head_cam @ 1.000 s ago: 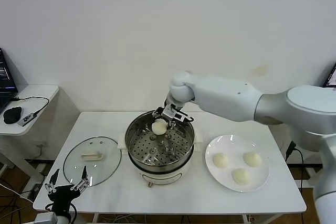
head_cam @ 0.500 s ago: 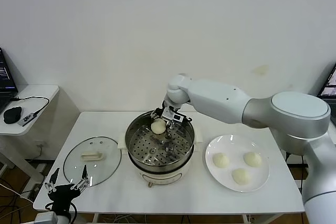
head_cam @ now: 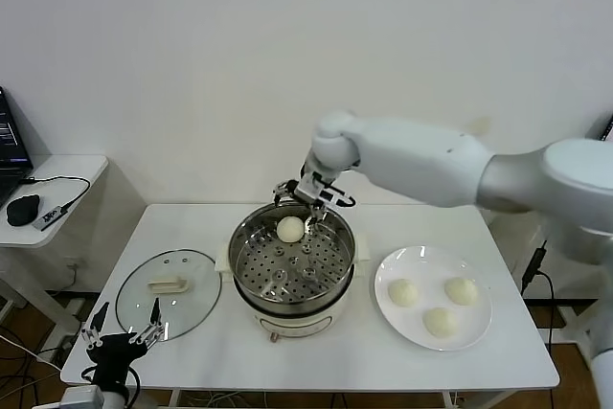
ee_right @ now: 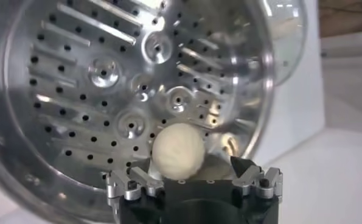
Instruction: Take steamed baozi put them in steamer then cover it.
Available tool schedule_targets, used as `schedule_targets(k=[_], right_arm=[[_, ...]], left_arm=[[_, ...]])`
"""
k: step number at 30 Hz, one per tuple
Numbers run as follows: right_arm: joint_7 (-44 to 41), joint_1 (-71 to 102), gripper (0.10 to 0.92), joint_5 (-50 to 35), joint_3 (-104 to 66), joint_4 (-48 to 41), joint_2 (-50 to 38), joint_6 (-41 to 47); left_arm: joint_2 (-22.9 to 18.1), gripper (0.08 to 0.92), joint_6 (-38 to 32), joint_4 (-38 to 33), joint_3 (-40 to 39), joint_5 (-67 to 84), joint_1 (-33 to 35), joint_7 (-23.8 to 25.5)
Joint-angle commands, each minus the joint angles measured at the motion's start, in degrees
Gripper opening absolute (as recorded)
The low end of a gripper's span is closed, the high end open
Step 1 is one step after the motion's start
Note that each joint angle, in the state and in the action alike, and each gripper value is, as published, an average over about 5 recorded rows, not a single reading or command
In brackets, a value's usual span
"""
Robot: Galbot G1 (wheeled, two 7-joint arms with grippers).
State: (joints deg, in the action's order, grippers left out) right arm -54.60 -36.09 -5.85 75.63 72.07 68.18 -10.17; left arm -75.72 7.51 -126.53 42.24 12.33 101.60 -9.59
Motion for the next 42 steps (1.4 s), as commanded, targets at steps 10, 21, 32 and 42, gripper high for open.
schedule_targets(k=[10,21,32,42], right_arm=[[-3.46,-1.90,0.823,-5.95,0.06,27.58,-39.86,26.48],[-0.86,27.47,0.823,4.91,-17.58,25.78,-44.36,28.13],[-0.08,39.54,0.823,9.56,-24.06,16.41,-36.96,28.28],[1.27,40.24,0.823,10.12,-24.35,8.22,-27.96,27.93]], left_arm=[[2.17,0.823,0.66,-1.39,0.13,0.19,0.35,0.66],[3.03,0.823,0.74,-0.36,-0.01,-0.03,-0.51,0.96],[2.64,0.823,0.72,1.11,0.44,-0.34,-0.65,0.97],[2.73,0.823,0.72,0.98,1.53,-0.56,-0.24,1.04]])
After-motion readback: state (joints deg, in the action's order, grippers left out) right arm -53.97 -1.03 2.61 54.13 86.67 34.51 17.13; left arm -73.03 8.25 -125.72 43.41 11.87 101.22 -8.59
